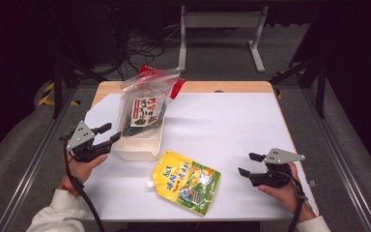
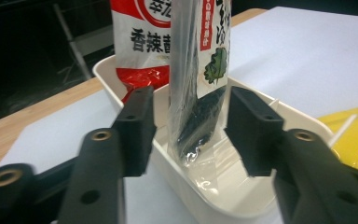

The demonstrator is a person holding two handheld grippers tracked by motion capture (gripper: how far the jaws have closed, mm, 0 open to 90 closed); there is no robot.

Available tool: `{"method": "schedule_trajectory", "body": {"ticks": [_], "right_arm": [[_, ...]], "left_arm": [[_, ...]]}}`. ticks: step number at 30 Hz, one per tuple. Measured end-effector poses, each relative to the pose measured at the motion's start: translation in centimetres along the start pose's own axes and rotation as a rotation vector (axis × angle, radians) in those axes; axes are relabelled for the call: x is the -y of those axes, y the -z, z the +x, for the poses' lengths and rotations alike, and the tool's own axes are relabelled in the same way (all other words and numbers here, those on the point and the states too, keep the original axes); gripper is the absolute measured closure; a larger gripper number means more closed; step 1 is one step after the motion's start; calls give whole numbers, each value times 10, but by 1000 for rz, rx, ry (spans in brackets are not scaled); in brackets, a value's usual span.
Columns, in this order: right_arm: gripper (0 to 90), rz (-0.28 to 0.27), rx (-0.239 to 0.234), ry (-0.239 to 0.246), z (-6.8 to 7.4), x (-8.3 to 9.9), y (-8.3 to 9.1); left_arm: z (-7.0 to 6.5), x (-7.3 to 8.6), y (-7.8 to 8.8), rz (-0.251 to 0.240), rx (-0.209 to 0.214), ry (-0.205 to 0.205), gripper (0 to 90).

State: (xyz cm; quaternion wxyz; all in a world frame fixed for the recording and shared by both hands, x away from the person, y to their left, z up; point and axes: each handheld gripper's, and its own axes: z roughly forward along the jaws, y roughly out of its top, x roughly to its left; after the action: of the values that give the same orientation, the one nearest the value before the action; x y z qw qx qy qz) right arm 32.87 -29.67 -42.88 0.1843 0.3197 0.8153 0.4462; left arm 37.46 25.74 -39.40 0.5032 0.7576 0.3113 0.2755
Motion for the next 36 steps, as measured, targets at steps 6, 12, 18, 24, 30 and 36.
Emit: {"method": "schedule_trajectory", "body": {"ticks": [6, 12, 18, 24, 30, 36], "right_arm": [[411, 8, -6, 26, 3, -1, 0], [438, -4, -11, 44, 4, -4, -1], [434, 5, -18, 36, 5, -7, -9], [459, 10, -22, 52, 9, -10, -11], [671, 20, -91, 125, 24, -13, -15], [803, 29, -172, 182, 41, -16, -23]], "left_arm": [[-21, 3, 16, 24, 10, -13, 381], [-52, 15, 21, 95, 27, -12, 238], [-80, 31, 24, 151, 74, -8, 147], [-97, 44, 24, 216, 119, 6, 128], [-116, 54, 22, 304, 218, 23, 180], [-126, 60, 14, 371, 284, 15, 202]]}}
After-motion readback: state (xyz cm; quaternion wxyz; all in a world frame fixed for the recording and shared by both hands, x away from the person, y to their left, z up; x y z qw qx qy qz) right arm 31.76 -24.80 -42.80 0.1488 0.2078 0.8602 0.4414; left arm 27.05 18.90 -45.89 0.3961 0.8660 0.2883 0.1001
